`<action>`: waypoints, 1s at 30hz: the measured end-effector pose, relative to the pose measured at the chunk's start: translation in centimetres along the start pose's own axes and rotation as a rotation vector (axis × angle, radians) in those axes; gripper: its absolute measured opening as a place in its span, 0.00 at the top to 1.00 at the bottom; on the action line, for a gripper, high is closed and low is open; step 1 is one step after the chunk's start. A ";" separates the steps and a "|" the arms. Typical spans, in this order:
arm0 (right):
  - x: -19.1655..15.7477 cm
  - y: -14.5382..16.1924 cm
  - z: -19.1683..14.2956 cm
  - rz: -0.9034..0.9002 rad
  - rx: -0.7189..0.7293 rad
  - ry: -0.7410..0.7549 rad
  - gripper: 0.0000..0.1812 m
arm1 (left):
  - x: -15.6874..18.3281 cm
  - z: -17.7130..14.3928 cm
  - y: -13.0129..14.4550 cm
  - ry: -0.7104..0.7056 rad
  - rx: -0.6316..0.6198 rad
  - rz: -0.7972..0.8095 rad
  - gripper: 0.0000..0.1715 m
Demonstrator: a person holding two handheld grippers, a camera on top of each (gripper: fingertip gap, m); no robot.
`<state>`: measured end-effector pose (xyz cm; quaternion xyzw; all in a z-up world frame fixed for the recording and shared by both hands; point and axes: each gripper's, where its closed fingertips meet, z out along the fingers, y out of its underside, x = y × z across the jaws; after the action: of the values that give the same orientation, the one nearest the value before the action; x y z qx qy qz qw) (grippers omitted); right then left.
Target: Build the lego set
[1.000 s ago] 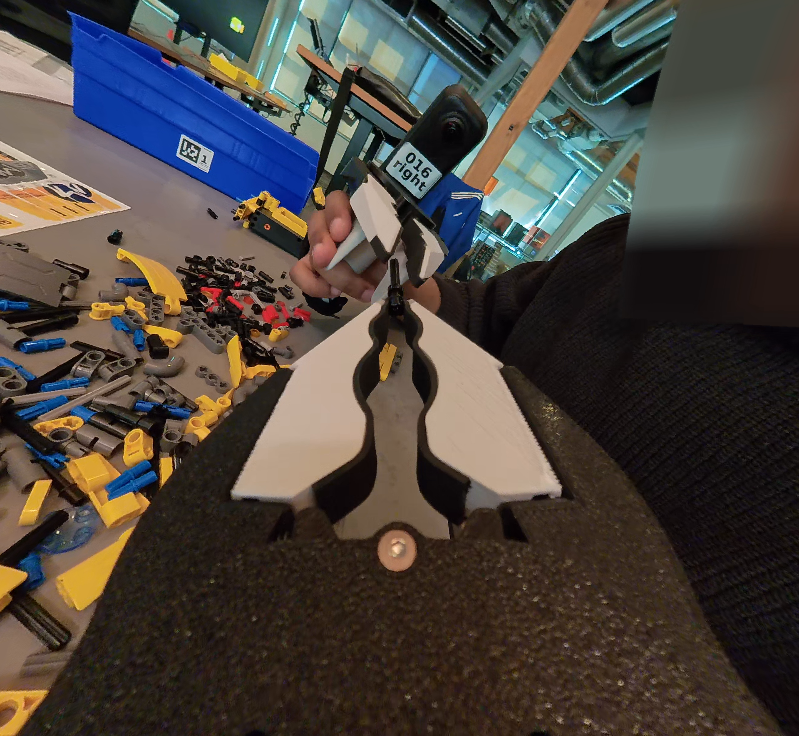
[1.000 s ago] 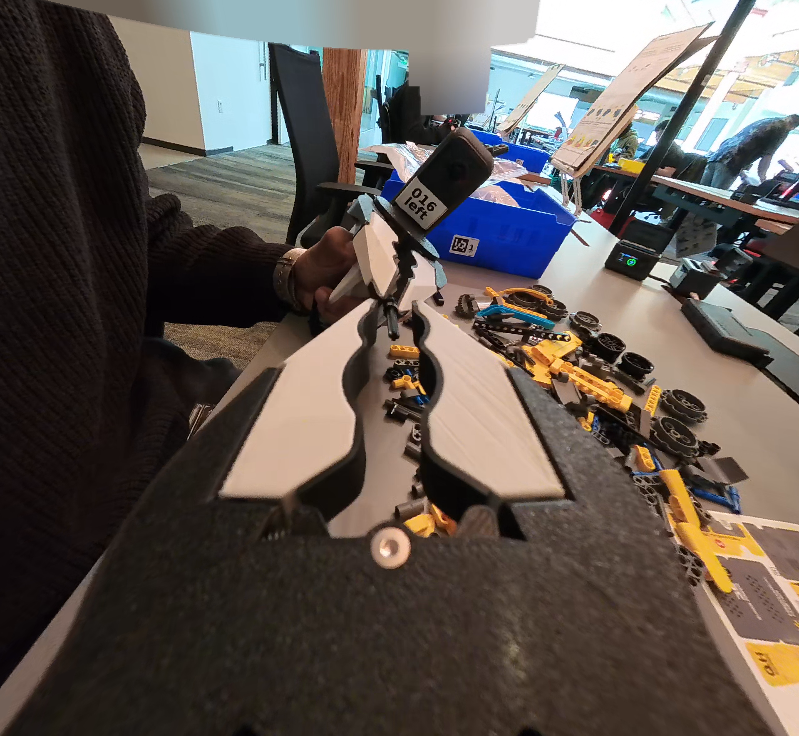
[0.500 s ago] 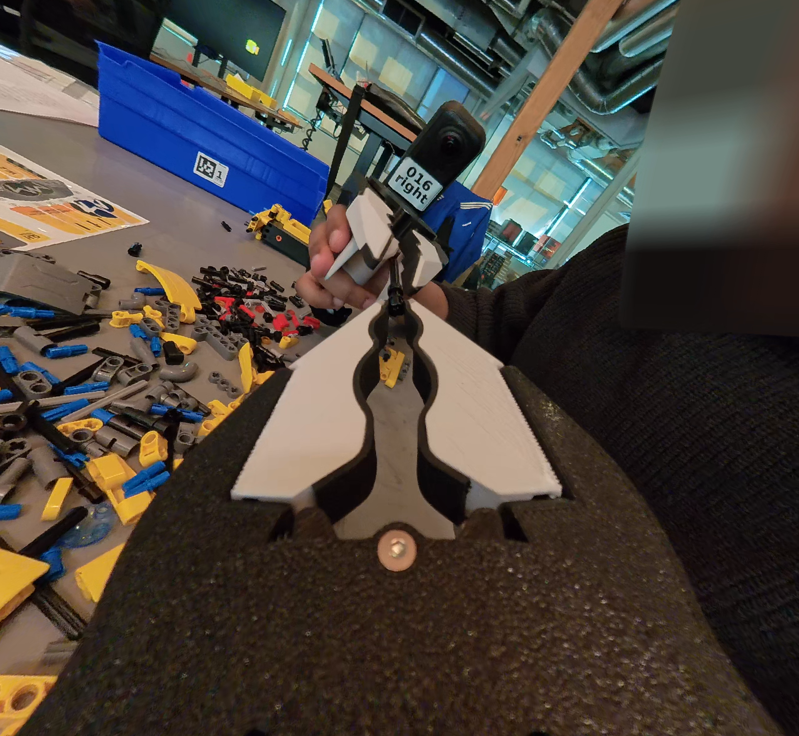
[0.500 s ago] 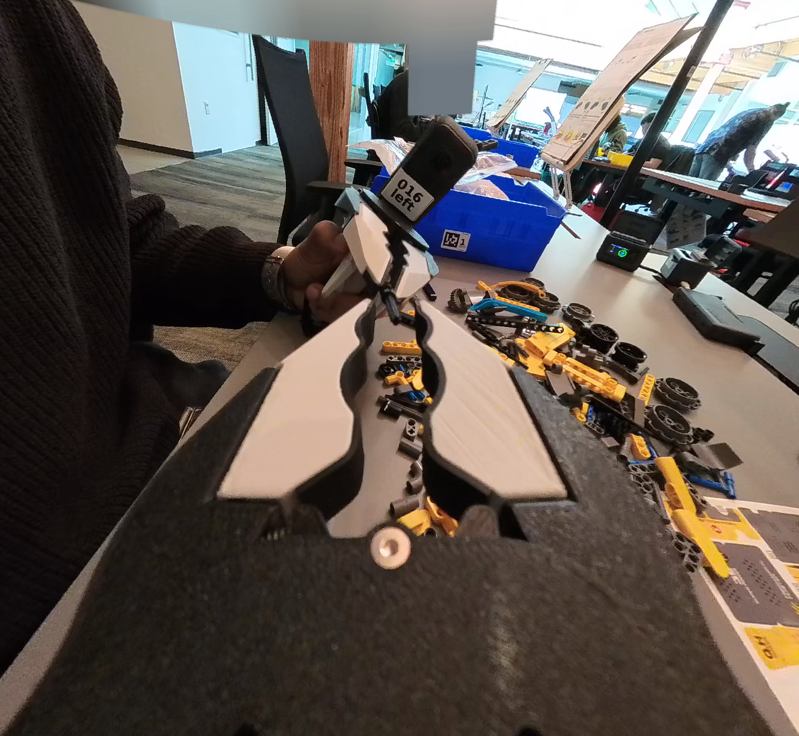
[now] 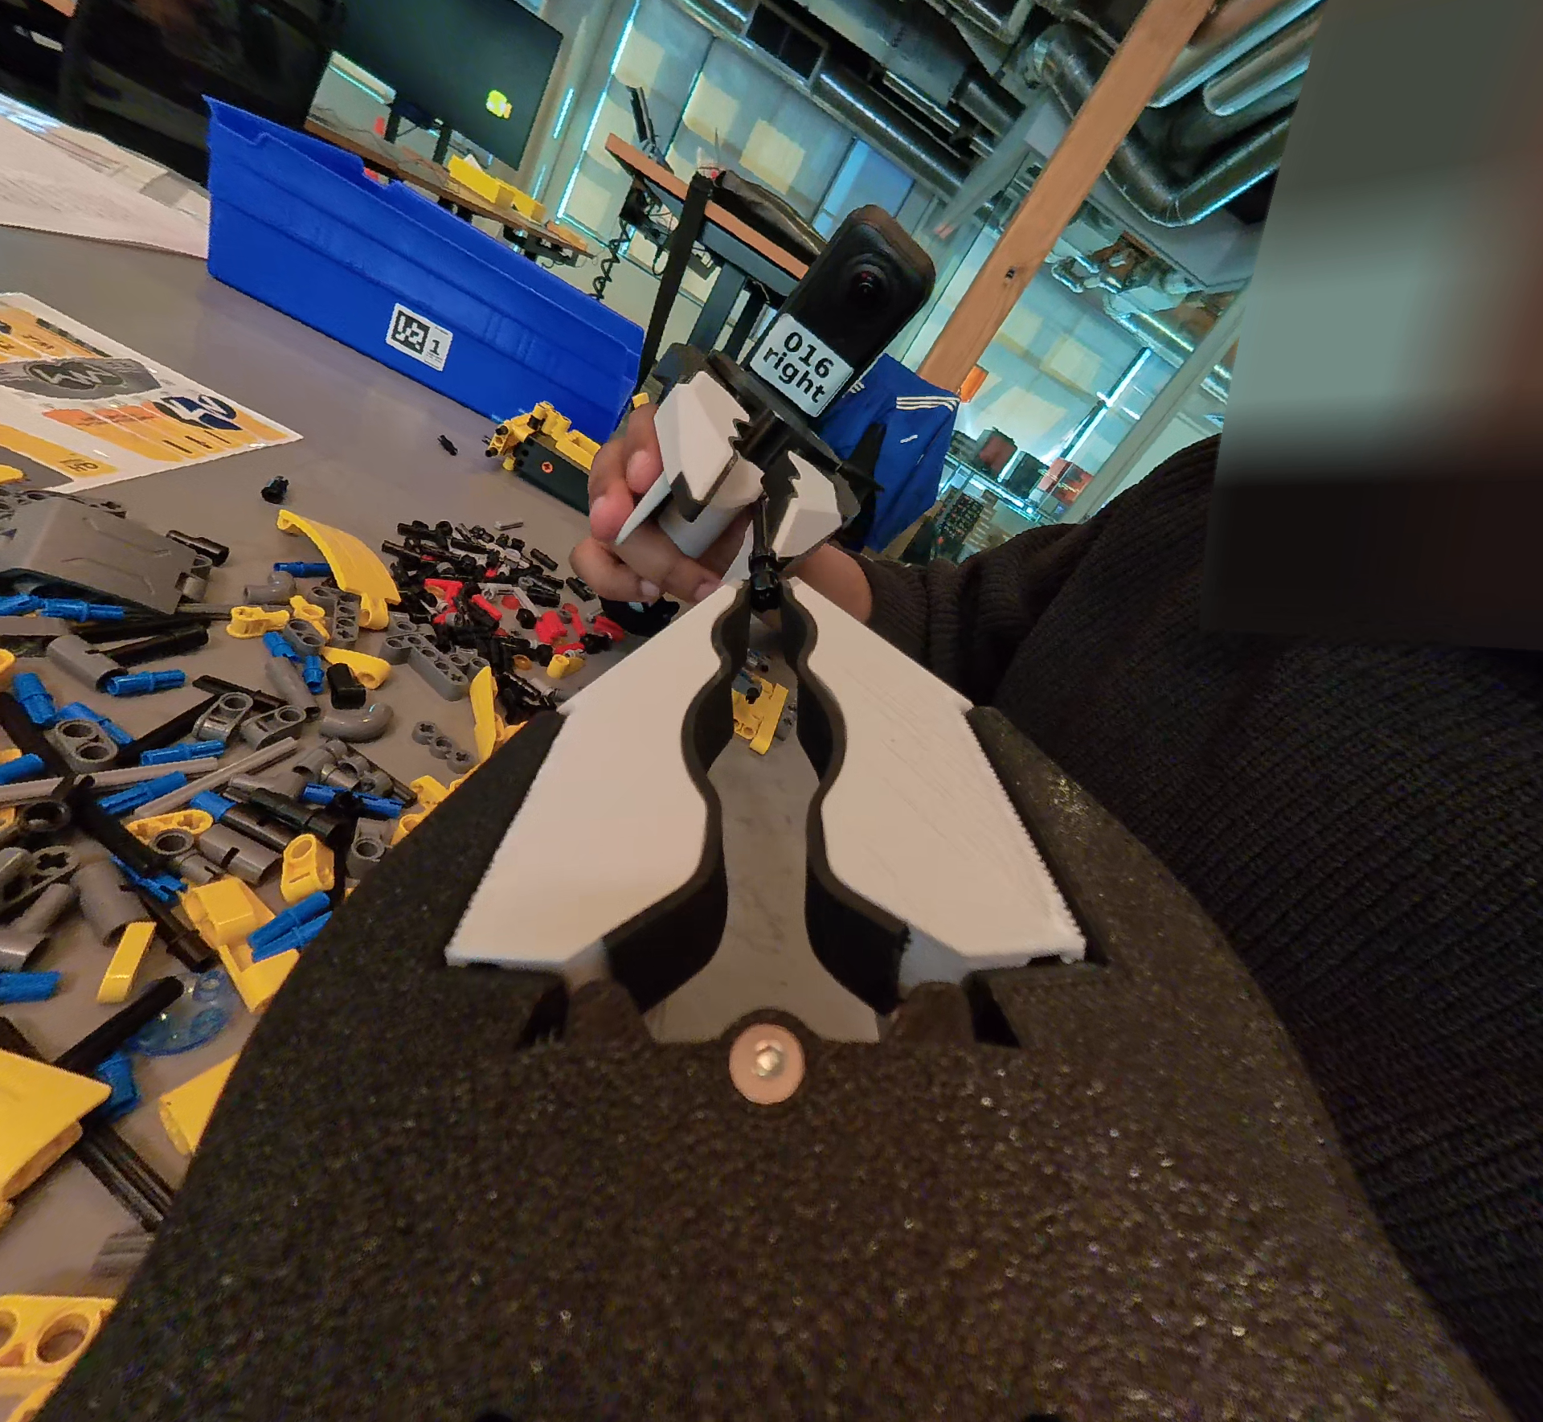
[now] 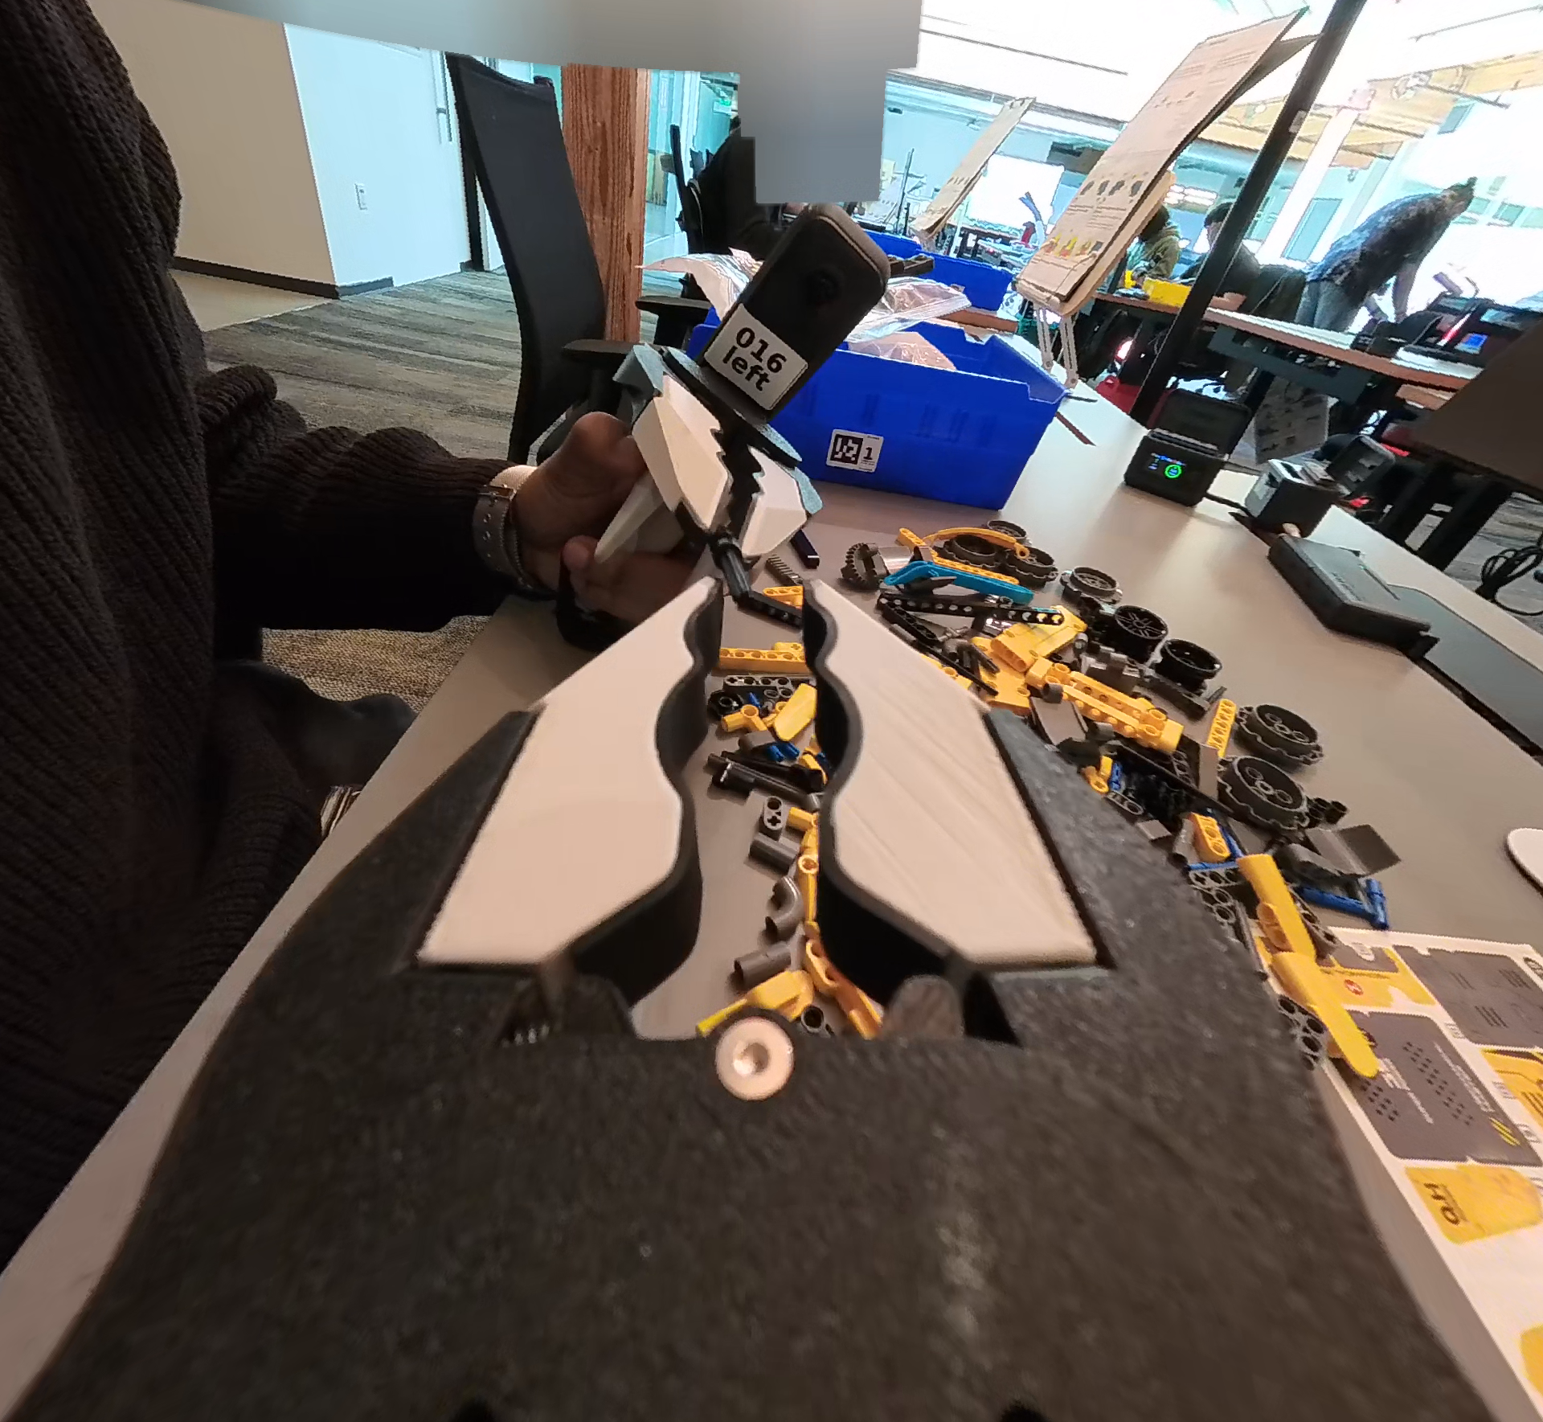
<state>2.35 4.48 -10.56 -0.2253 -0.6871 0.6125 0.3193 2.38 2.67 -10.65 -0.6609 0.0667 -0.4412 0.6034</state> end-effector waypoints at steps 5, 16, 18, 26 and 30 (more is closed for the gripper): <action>0.1 0.0 0.0 0.004 0.001 0.001 0.90 | 0.0 0.0 -0.1 0.001 0.004 0.001 0.97; 0.2 -0.1 -0.1 0.002 0.006 0.008 0.90 | 0.1 -0.1 -0.1 0.001 0.008 0.004 0.97; 0.3 0.0 -0.2 0.002 0.005 0.008 0.90 | 0.0 -0.1 -0.2 -0.002 0.011 0.006 0.97; -0.1 -0.1 -0.5 0.018 0.017 -0.033 0.91 | 0.0 -0.1 -0.1 -0.007 0.007 0.008 0.96; -0.4 -0.5 -0.6 -0.006 0.035 -0.044 0.93 | -0.2 -0.1 0.0 -0.010 0.004 -0.001 0.97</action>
<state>3.10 4.53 -10.10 -0.2044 -0.6838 0.6282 0.3099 2.19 2.70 -10.70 -0.6618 0.0625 -0.4385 0.6049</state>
